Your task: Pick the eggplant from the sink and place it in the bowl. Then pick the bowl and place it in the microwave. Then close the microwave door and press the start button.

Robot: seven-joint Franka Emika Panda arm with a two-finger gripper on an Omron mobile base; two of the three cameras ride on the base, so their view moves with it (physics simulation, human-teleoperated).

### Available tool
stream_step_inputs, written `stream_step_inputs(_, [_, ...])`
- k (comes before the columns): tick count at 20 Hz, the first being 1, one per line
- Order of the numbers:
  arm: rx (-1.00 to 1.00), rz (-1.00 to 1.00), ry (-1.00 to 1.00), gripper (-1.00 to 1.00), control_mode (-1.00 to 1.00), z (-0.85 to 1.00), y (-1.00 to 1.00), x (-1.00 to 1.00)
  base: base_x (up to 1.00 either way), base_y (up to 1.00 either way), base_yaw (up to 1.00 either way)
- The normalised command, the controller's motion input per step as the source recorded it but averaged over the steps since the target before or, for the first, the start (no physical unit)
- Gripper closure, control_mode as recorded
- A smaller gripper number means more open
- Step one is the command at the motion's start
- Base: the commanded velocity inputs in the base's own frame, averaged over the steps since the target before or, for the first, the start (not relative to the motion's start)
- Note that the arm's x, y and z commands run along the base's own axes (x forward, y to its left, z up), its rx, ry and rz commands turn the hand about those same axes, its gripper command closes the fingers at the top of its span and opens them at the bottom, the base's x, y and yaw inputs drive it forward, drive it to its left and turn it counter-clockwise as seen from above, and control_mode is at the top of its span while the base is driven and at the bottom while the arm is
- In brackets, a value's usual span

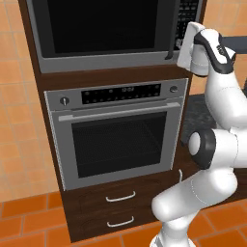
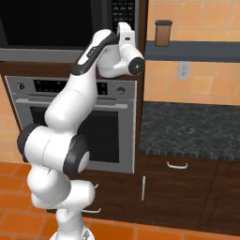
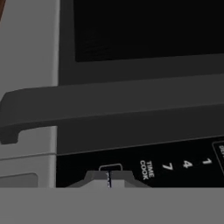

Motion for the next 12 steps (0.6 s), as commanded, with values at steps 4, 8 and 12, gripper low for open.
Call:
stream_step_inputs(4, [0.00, 0.00, 0.00, 1.00, -1.00, -0.16, 0.00, 0.23, 0.00, 0.00, 0.00])
stream_step_inputs(8, [0.00, 0.00, 0.00, 1.00, -1.00, -0.16, 0.00, 0.00, 0.00, 0.00, 0.00])
stream_step_inputs(12, [0.00, 0.00, 0.00, 1.00, -1.00, -0.12, 0.00, 0.00, 0.00, 0.00, 0.00])
